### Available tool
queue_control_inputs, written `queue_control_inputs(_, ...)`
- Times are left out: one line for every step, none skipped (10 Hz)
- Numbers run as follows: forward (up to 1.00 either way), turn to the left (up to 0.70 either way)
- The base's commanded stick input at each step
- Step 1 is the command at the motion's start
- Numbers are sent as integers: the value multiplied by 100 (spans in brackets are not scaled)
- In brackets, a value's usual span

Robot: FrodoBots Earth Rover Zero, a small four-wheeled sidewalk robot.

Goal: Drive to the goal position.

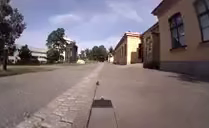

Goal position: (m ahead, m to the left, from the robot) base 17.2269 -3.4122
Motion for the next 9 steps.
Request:
queue_control_inputs(45, 0)
queue_control_inputs(45, 0)
queue_control_inputs(45, 0)
queue_control_inputs(45, 0)
queue_control_inputs(45, 0)
queue_control_inputs(45, 0)
queue_control_inputs(45, 0)
queue_control_inputs(45, 0)
queue_control_inputs(45, 0)
